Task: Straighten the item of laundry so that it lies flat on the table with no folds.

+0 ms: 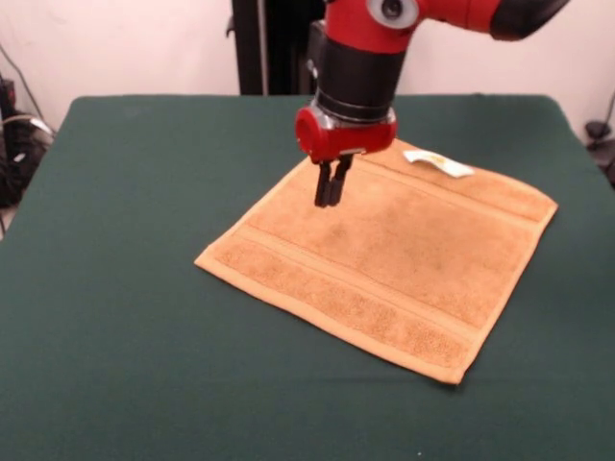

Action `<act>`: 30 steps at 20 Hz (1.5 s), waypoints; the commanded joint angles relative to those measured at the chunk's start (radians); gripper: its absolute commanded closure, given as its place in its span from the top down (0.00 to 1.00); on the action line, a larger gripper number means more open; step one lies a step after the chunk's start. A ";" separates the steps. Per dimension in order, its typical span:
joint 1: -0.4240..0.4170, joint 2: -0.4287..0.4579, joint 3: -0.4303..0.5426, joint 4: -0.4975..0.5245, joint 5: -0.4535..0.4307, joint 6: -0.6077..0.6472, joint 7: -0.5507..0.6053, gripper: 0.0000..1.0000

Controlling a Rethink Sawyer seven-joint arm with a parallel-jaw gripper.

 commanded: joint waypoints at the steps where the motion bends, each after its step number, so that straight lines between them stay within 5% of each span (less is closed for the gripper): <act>1: 0.058 0.060 0.148 0.082 0.020 -0.065 0.154 0.00; 12: 0.092 0.123 0.207 0.127 0.044 -0.014 0.161 0.00; 30: 0.166 0.074 0.295 0.243 0.052 -0.039 0.203 0.00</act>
